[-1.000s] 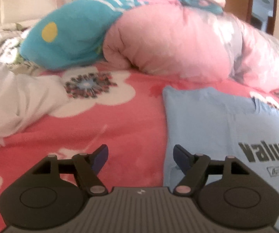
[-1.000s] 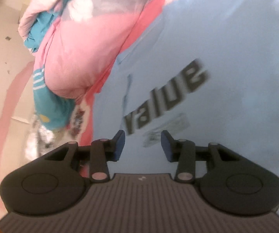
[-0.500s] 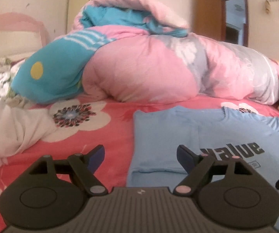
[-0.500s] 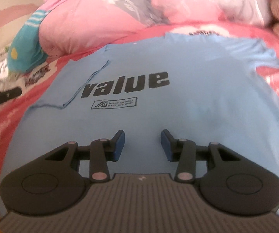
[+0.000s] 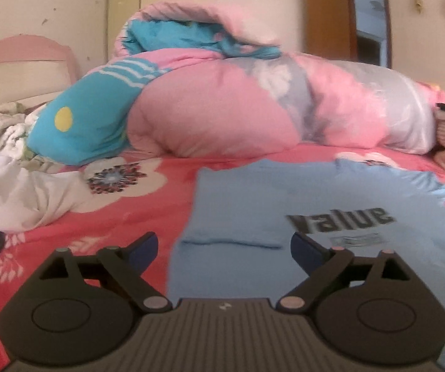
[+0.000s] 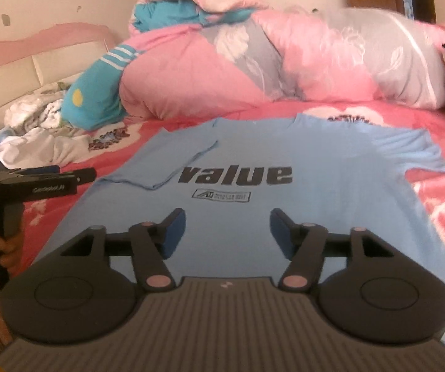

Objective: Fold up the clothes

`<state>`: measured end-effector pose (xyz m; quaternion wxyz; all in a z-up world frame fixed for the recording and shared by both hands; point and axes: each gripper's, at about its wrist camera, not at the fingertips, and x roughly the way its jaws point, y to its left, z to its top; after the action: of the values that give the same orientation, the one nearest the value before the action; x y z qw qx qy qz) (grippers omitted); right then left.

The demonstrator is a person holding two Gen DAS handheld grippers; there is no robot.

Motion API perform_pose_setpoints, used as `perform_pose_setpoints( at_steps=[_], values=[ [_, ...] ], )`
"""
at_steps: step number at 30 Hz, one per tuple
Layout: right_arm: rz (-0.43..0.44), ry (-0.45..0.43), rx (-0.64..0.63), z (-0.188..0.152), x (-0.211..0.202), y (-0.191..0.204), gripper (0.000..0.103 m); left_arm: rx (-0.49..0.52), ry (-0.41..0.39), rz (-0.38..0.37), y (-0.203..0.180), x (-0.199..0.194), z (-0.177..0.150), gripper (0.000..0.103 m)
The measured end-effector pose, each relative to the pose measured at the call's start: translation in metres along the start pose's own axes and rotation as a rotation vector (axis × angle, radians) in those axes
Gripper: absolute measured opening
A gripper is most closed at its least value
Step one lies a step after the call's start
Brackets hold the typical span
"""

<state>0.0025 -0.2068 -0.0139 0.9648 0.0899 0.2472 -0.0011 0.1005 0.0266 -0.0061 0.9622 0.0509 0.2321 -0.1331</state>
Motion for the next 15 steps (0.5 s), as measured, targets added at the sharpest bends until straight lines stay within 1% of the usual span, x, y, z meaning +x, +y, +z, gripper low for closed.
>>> perform_pose_setpoints(
  at_steps=[2,4,6,8,12,14,15],
  values=[
    [0.005,-0.010,0.008,0.000,-0.007,-0.002,0.066,0.001,0.000,-0.005,-0.015,-0.014,0.000,0.094],
    [0.010,-0.016,0.018,-0.002,-0.014,-0.004,0.068,-0.013,0.000,-0.034,-0.028,-0.026,0.000,0.095],
    [0.005,-0.013,0.013,-0.005,-0.020,-0.006,0.073,-0.030,0.006,-0.061,-0.039,-0.035,-0.001,0.097],
    [-0.006,-0.011,0.012,-0.007,-0.028,-0.009,0.081,-0.040,0.023,-0.078,-0.050,-0.042,0.000,0.098],
    [-0.030,-0.010,0.031,-0.011,-0.042,-0.016,0.083,-0.043,0.054,-0.096,-0.064,-0.049,-0.001,0.100],
    [-0.043,-0.017,0.041,-0.013,-0.047,-0.021,0.091,-0.044,0.065,-0.091,-0.070,-0.049,-0.001,0.103],
    [-0.049,-0.021,0.046,-0.013,-0.050,-0.023,0.092,-0.044,0.071,-0.083,-0.073,-0.048,-0.001,0.103]
  ],
)
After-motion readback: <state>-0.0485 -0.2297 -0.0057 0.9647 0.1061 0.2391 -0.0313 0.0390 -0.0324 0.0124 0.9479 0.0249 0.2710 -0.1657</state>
